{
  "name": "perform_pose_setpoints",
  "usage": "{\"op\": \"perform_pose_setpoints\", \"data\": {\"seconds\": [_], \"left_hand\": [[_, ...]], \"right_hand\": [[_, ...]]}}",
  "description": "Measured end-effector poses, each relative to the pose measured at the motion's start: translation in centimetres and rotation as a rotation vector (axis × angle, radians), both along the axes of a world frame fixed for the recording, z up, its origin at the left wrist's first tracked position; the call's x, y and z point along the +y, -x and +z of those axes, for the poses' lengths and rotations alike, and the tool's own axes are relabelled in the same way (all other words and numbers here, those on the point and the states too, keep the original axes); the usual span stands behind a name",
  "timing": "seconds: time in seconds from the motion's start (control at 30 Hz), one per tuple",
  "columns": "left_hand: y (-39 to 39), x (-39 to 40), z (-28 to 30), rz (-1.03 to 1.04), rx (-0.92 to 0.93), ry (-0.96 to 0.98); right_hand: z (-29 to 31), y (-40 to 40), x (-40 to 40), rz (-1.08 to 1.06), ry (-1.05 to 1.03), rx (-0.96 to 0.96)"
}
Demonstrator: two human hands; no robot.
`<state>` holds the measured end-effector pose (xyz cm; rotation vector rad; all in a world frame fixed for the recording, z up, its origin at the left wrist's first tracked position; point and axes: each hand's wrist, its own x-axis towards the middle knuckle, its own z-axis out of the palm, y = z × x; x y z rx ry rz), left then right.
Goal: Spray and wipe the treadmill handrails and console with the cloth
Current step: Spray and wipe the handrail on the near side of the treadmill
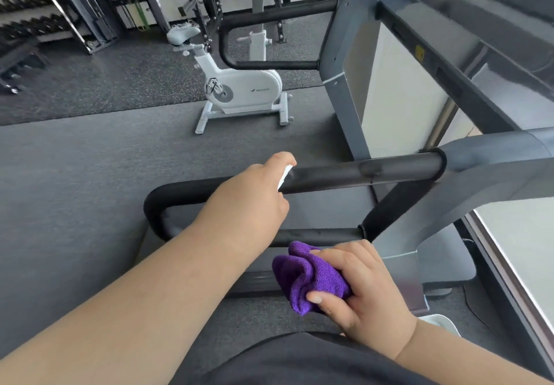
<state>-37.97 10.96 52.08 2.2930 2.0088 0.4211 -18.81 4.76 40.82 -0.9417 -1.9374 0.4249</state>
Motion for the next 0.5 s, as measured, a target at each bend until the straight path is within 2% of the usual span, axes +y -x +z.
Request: {"op": "perform_pose_setpoints", "data": {"seconds": [0.23,0.5], "left_hand": [[4.0,-1.0,-0.1,0.042,-0.025,-0.066],[10.3,-2.3,-0.5,0.183,-0.065,0.023]], "right_hand": [[0.9,3.4,0.5,0.054,-0.002,-0.05],[0.9,7.6,1.2,0.169,-0.01,-0.062]]}}
